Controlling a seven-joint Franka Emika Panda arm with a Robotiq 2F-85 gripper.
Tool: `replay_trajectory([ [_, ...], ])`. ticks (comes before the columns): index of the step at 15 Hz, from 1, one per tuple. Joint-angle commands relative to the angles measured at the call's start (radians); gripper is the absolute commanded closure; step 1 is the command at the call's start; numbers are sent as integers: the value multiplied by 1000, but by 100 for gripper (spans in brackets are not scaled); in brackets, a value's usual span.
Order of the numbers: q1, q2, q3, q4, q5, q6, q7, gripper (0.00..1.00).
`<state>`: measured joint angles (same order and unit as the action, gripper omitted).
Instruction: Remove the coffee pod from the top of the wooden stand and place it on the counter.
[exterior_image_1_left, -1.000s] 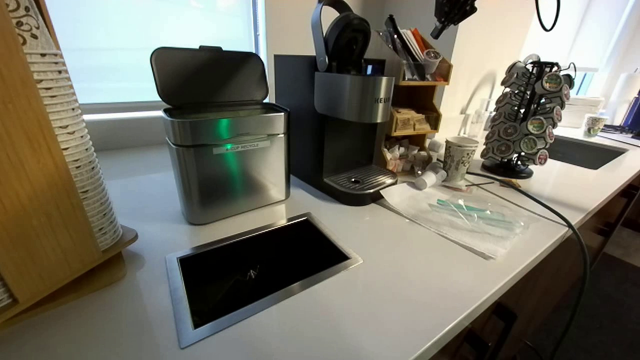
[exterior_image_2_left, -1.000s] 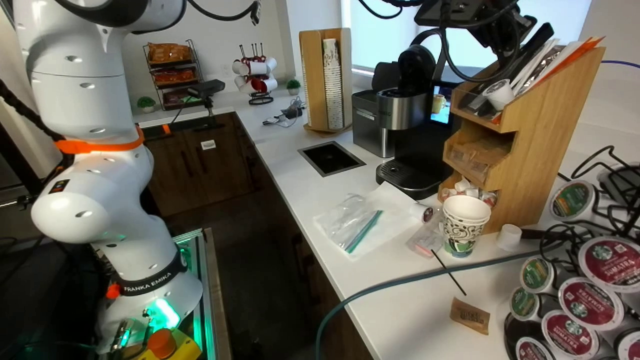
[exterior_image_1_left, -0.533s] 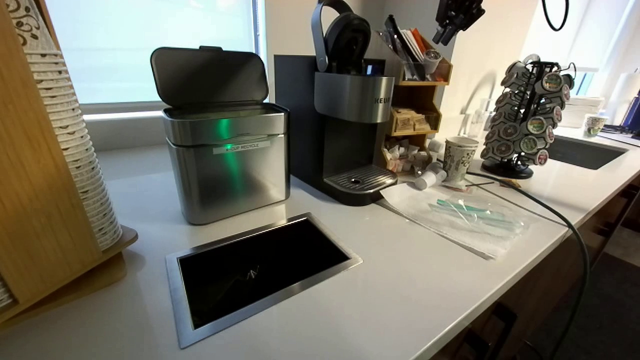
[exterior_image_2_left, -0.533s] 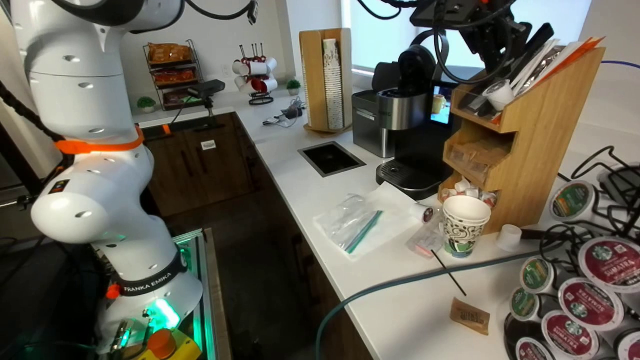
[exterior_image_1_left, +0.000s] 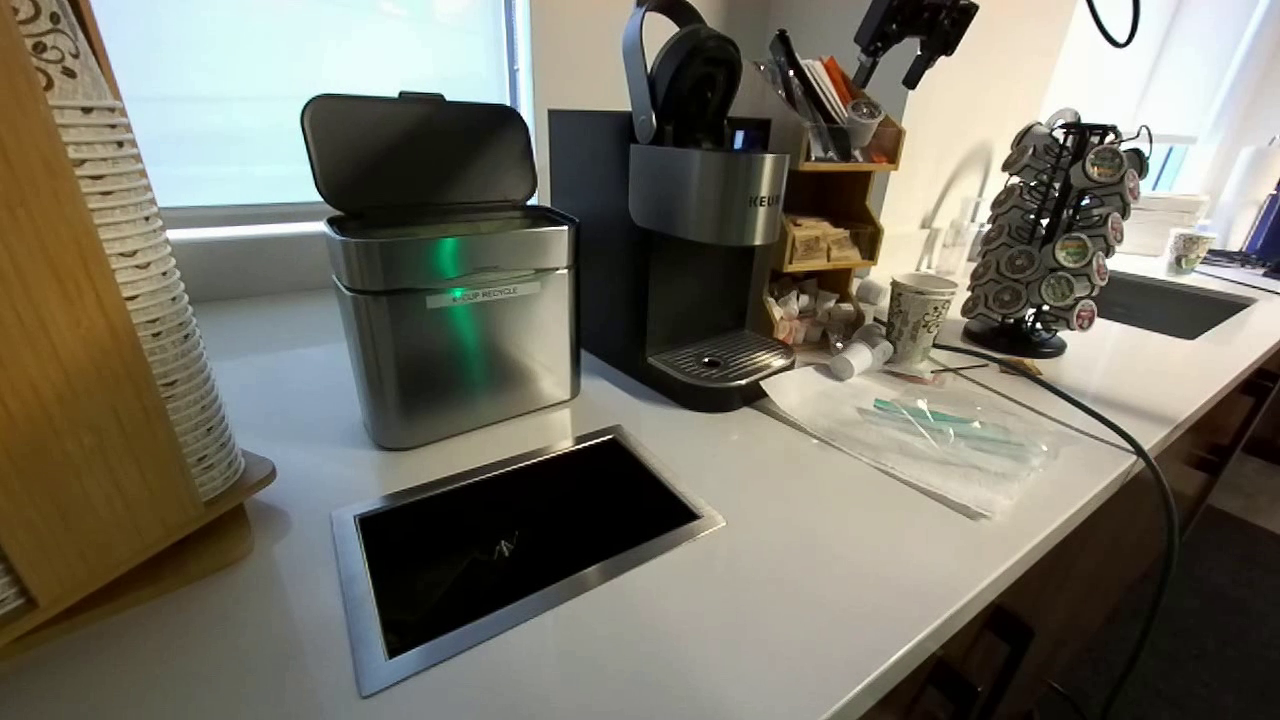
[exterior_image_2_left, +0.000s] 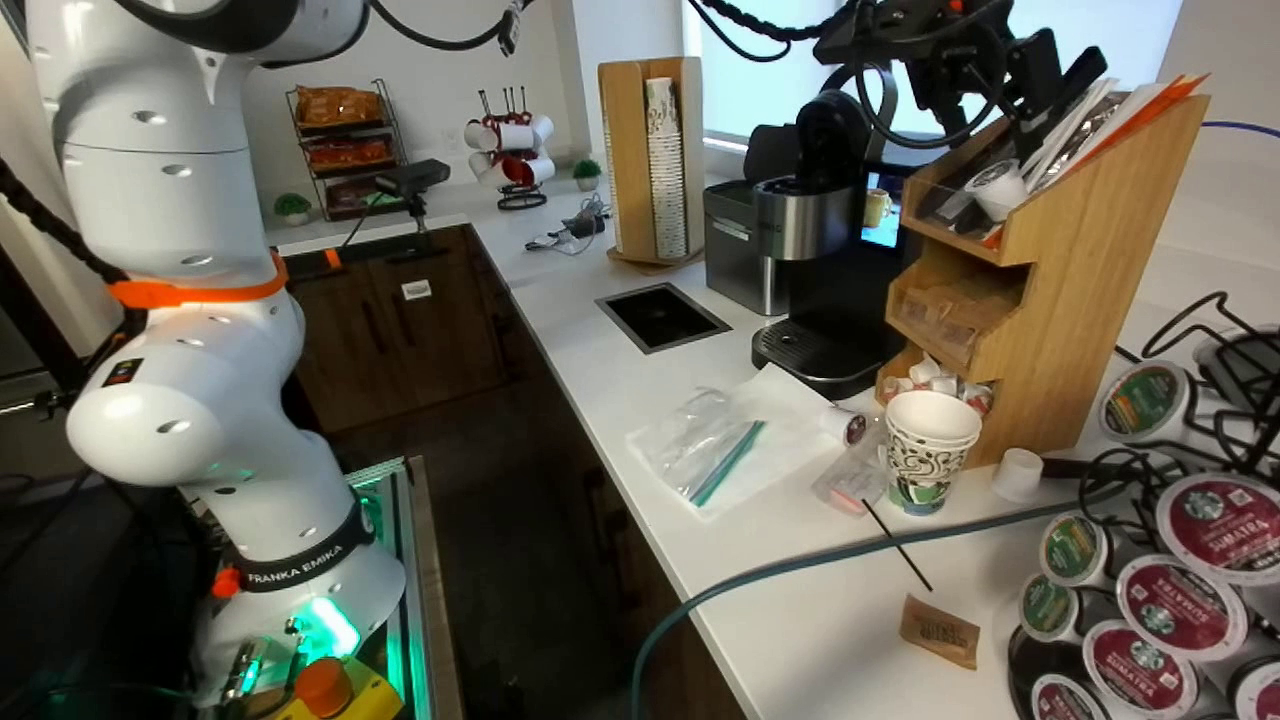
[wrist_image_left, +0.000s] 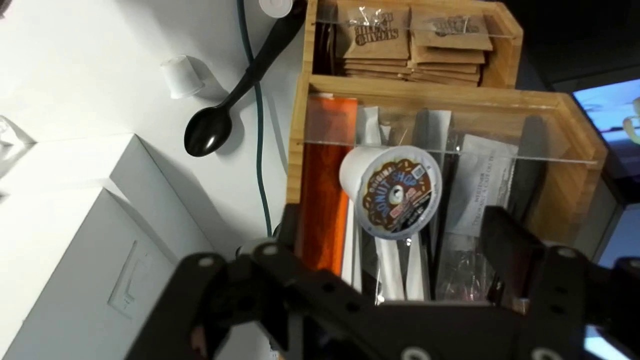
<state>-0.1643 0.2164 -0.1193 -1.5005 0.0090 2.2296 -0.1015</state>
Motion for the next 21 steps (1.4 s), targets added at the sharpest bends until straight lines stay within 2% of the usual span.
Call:
replay_trajectory([
  [1,36,6,-10,-19,-95,22,88,0],
  [6,68,23,-23,-23,-232,27,197,0],
  [14,79,55,-23,-16,-296,43,238,0],
  [15,81,56,-24,-17,-304,50,240,4],
  [17,84,61,-24,-14,-318,67,237,24],
  [19,88,62,-25,-17,-332,88,238,36],
  [21,91,63,-26,-17,-341,100,240,54],
])
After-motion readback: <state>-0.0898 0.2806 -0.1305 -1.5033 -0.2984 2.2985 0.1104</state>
